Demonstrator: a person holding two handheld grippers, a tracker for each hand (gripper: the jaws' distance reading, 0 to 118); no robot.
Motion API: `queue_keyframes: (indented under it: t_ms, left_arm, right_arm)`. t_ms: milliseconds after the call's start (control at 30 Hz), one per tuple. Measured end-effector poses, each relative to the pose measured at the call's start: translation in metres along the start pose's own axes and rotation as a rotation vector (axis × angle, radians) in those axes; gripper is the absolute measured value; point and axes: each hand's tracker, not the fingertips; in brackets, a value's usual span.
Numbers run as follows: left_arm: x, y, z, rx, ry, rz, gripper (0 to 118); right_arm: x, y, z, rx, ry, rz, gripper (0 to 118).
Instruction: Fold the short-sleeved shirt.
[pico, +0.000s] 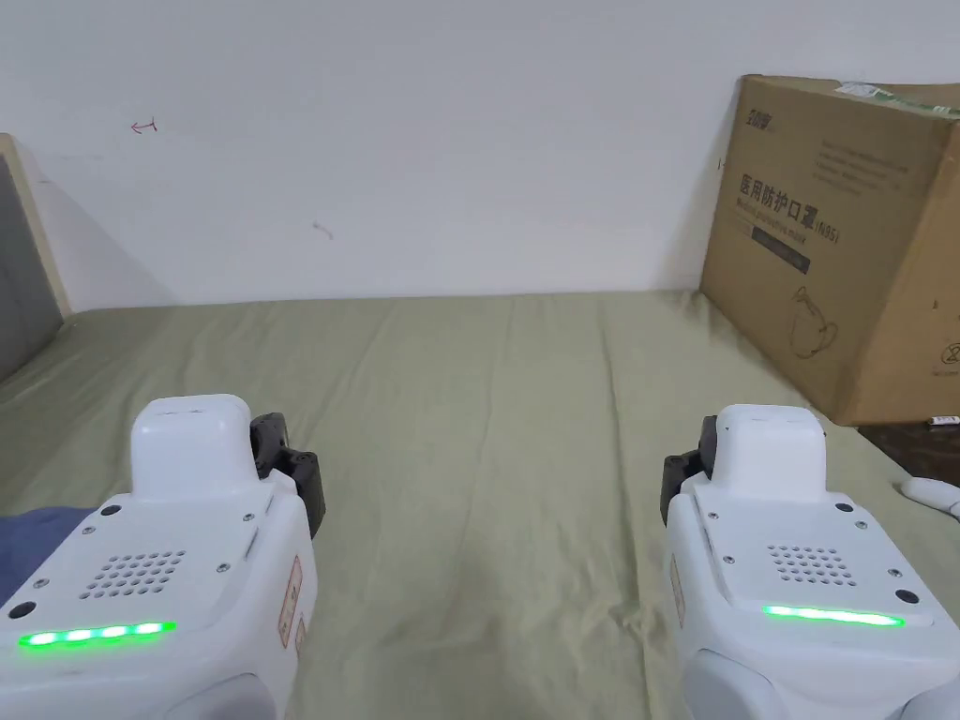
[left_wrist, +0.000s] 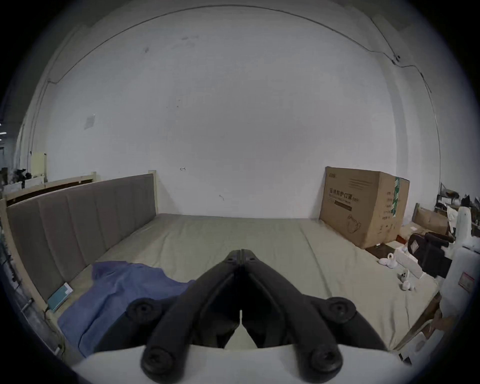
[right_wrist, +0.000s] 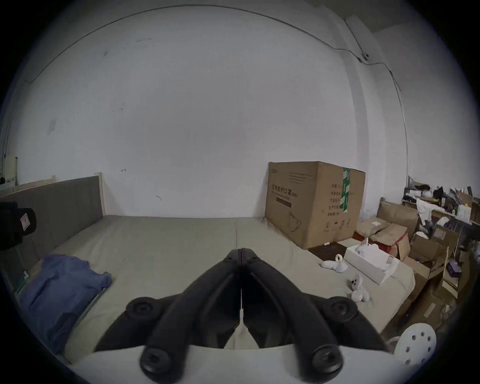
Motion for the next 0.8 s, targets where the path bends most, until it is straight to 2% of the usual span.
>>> queue_keyframes:
  t_ms: [167,267,400,667,800]
  left_arm:
    - [-0.002,0.004,0.0,-0.006,0.001,-0.007,0]
    - [-0.014,0.009,0.006,0.004,0.015,0.028,0]
    - [-0.042,0.016,0.021,0.011,0.142,0.033,0]
    - [-0.118,0.014,0.076,-0.008,0.429,0.056,0]
    - [-0.14,0.005,0.09,-0.036,0.511,0.032,0]
  right_arm:
    - [-0.003,0.005,-0.001,-0.014,0.06,-0.022,0]
    - [-0.016,0.012,-0.003,-0.005,0.097,0.004,0]
    - [-0.045,0.017,-0.006,-0.025,0.254,-0.016,0]
    - [-0.136,0.015,0.005,-0.063,0.567,0.021,0]
    - [-0.169,0.009,0.016,-0.081,0.655,0.06,0]
